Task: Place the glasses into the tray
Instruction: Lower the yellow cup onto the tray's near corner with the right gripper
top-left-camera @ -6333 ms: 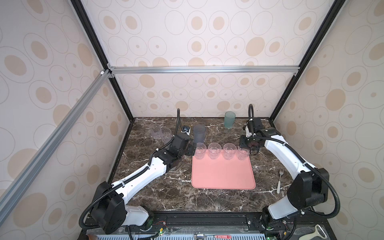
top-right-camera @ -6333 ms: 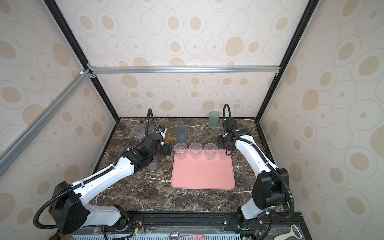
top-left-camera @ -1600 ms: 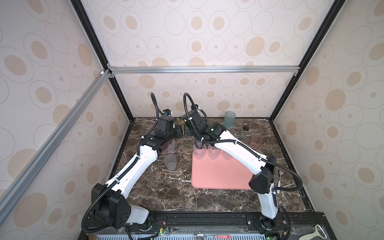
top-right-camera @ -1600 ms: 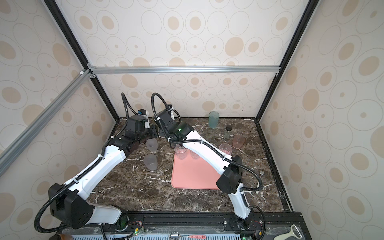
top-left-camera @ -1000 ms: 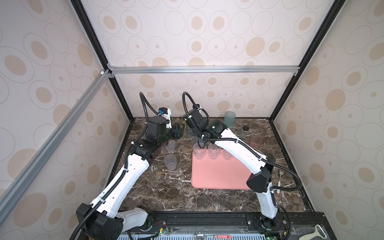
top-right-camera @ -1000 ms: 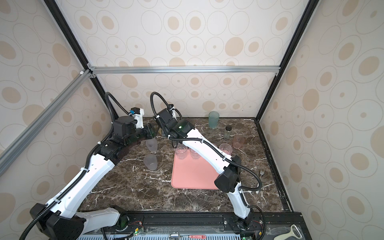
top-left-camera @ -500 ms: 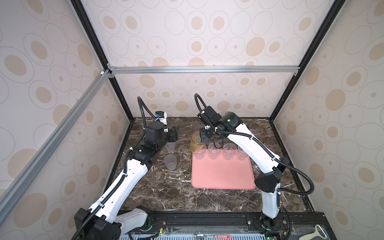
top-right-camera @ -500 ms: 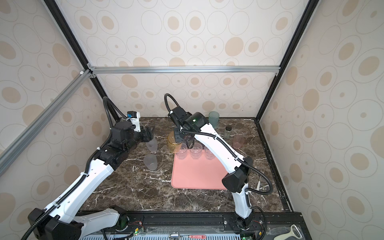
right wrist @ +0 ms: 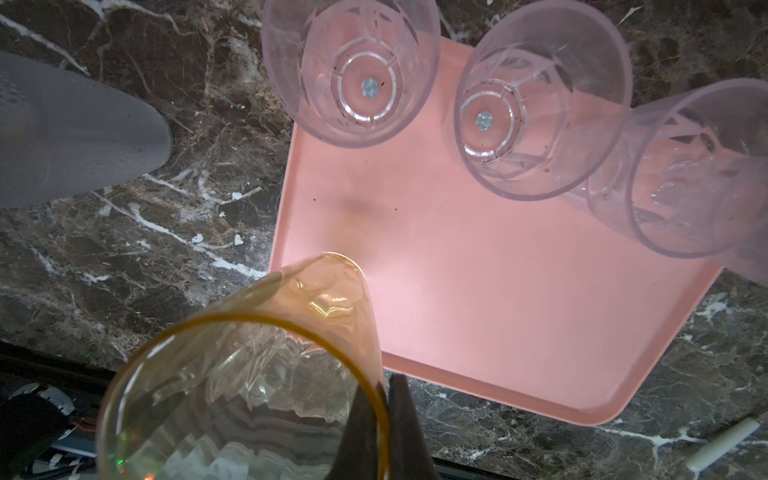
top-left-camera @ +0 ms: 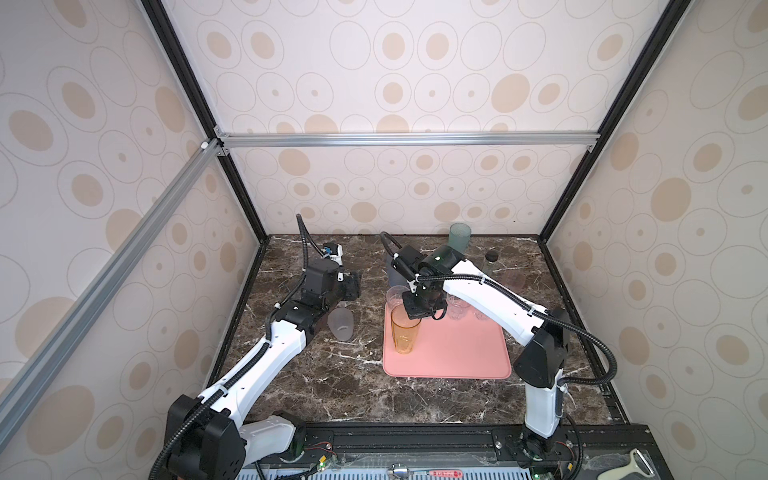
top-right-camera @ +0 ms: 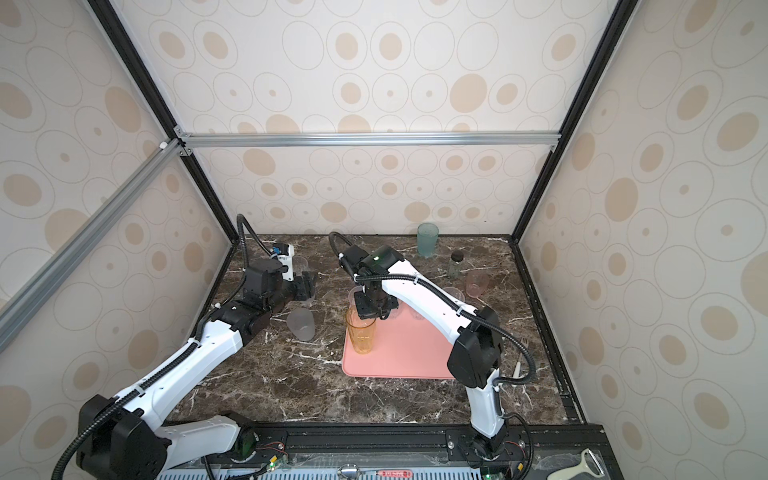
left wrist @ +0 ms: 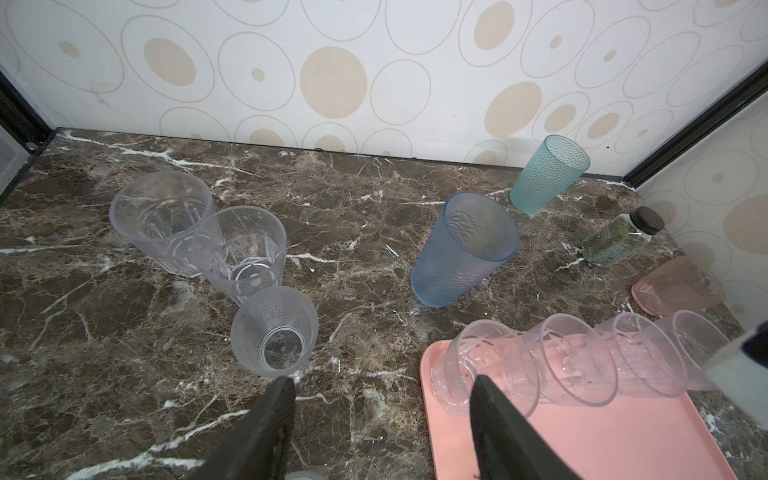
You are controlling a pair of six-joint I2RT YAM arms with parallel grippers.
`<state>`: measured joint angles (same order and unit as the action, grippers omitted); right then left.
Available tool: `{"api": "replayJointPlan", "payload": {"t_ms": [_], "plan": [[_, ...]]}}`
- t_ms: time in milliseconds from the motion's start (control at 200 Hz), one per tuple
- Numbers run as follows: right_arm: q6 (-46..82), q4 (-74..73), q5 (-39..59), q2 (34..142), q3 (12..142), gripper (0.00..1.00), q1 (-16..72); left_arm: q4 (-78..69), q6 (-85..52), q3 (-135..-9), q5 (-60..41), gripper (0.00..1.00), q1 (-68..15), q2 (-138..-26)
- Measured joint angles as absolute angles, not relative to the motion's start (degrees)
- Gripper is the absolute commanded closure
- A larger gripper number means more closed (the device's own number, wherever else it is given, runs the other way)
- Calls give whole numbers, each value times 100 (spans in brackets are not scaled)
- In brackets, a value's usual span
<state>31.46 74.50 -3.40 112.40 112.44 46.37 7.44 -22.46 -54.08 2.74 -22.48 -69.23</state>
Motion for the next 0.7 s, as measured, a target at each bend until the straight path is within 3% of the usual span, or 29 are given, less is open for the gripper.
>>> {"api": "replayJointPlan", "payload": {"t_ms": [700], "plan": [[3208,6316,-801,11445,10728,100,4458,604,-2248,-5389,137,33,-2248,-7179]]}}
